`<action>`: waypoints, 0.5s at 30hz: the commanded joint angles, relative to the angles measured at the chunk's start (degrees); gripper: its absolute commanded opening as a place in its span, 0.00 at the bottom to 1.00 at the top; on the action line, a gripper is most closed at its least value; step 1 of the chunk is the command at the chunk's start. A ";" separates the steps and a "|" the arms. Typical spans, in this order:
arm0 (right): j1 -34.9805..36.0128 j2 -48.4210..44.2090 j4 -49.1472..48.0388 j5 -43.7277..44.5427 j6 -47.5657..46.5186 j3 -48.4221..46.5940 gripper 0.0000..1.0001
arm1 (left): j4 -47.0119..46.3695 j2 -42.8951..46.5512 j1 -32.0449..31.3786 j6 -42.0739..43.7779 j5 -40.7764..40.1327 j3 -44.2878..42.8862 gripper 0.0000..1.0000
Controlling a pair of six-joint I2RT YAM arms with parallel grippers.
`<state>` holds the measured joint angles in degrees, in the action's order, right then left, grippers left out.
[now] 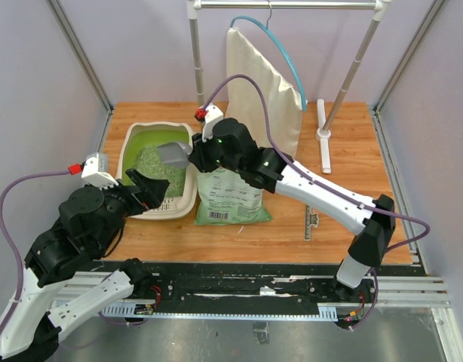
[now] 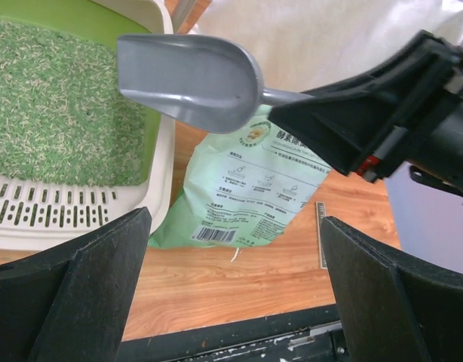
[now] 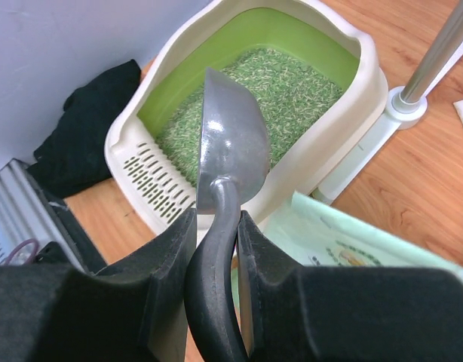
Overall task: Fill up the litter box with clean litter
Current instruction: 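Scoop the cat litter from the cat litter bag.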
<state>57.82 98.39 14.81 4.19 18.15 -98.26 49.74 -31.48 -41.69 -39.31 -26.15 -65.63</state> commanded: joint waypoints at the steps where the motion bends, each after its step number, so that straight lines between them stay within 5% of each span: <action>1: -1.03 -8.38 -4.29 -2.17 3.60 4.27 0.01 | -2.05 0.46 0.28 -0.66 1.16 0.83 1.00; 15: -5.09 -37.45 -4.57 1.72 10.32 30.26 0.01 | -6.49 -0.84 0.28 -0.45 5.86 3.55 1.00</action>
<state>55.68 67.96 12.10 3.38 24.71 -72.84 46.70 -31.79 -41.69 -39.51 -22.39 -63.33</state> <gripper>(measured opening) 0.259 0.994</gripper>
